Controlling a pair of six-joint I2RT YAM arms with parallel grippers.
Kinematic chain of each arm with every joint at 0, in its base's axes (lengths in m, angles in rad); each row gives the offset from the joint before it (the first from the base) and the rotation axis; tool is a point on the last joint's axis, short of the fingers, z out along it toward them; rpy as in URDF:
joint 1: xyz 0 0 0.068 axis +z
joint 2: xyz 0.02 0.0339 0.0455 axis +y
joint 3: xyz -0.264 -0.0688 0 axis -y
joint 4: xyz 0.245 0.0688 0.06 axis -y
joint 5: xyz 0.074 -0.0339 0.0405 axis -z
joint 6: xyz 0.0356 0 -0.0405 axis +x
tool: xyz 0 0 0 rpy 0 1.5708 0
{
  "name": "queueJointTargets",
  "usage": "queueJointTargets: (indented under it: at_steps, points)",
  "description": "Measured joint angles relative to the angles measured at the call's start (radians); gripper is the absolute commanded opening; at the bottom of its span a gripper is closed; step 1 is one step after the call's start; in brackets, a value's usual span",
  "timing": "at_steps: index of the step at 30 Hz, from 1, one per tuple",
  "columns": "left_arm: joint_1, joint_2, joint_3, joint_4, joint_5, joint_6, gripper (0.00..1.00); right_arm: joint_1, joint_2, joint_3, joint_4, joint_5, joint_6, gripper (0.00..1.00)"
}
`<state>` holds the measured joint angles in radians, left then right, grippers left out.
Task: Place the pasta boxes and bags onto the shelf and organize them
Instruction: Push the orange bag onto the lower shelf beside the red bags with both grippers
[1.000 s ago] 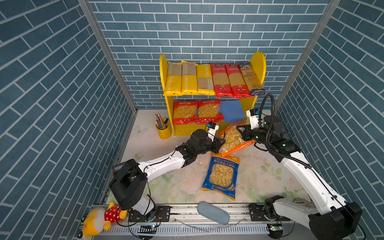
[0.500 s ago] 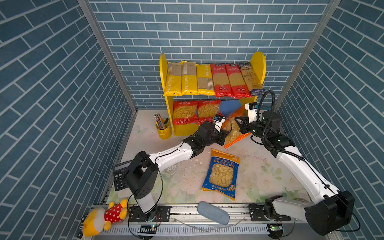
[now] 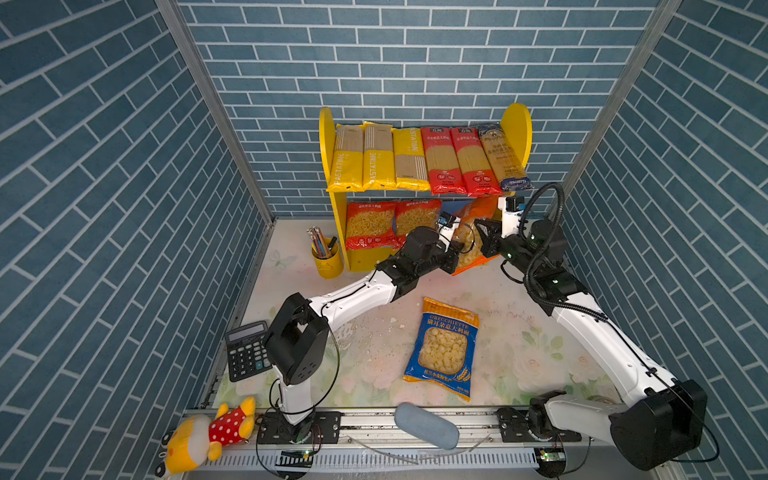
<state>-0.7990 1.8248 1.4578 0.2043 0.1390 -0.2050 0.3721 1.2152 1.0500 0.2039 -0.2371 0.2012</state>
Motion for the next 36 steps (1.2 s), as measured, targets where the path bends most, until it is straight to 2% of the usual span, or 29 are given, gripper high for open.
queueJointTargets:
  at_steps: [5, 10, 13, 18, 32, 33, 36]
  points:
    - [0.036, 0.04, 0.013, 0.011, -0.028, 0.048, 0.0, 0.0, 0.091, -0.058, 0.201, 0.008, 0.0, 0.0]
    - [0.061, 0.15, 0.044, 0.008, -0.069, 0.087, 0.0, 0.0, 0.245, -0.092, 0.337, 0.044, 0.001, 0.0]
    - [0.068, 0.2, 0.062, 0.011, -0.075, 0.099, 0.0, -0.002, 0.273, -0.137, 0.389, 0.085, 0.002, 0.0]
    - [0.068, 0.203, 0.082, 0.002, -0.072, 0.109, 0.0, -0.006, 0.281, -0.159, 0.456, 0.115, 0.004, 0.0]
    - [0.092, 0.274, 0.328, -0.08, -0.129, 0.126, 0.0, -0.045, 0.472, 0.042, 0.571, 0.14, 0.022, 0.0]
    - [0.093, 0.296, 0.354, -0.084, -0.128, 0.126, 0.0, -0.049, 0.483, 0.043, 0.579, 0.148, 0.029, 0.04]
    - [0.092, 0.351, 0.394, -0.089, -0.127, 0.126, 0.0, -0.061, 0.513, 0.039, 0.584, 0.17, 0.055, 0.26]
